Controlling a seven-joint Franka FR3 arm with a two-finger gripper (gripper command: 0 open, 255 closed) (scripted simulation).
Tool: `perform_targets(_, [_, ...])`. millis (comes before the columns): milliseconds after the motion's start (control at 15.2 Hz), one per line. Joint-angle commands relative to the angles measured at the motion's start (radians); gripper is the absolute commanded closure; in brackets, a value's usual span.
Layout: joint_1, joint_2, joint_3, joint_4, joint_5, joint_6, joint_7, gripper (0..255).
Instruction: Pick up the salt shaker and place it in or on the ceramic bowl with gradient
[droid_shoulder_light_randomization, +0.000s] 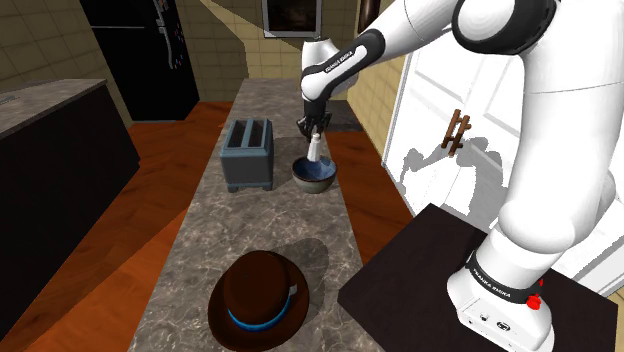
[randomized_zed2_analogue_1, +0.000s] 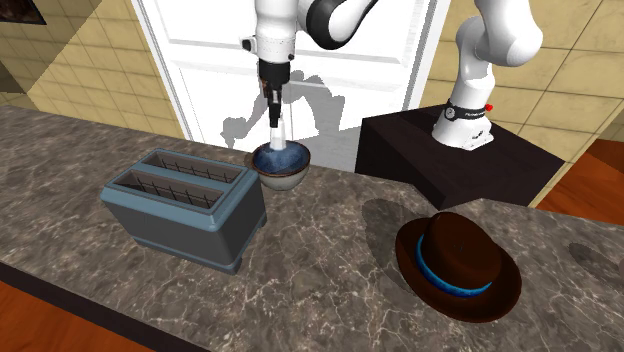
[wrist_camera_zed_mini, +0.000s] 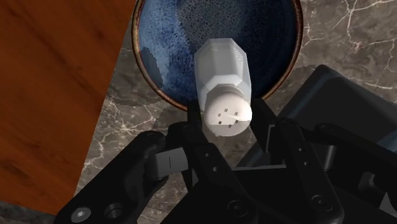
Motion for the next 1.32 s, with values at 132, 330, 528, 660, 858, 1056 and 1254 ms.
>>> perform_targets(132, [0.002,0.03,-0.004,-0.013,-0.009,0.043,0.009,255])
perform_targets(330, [0.005,0.058,-0.009,-0.022,-0.018,0.079,0.018,255])
perform_targets(528, [0.005,0.058,-0.009,-0.022,-0.018,0.079,0.017,255])
perform_targets(660, [0.005,0.058,-0.009,-0.022,-0.018,0.079,0.017,255])
perform_targets(858, [0.005,0.058,-0.009,-0.022,-0.018,0.079,0.017,255])
perform_targets(1056, [0.005,0.058,-0.009,-0.022,-0.018,0.079,0.017,0])
perform_targets(1254, [0.005,0.058,-0.009,-0.022,-0.018,0.079,0.017,0])
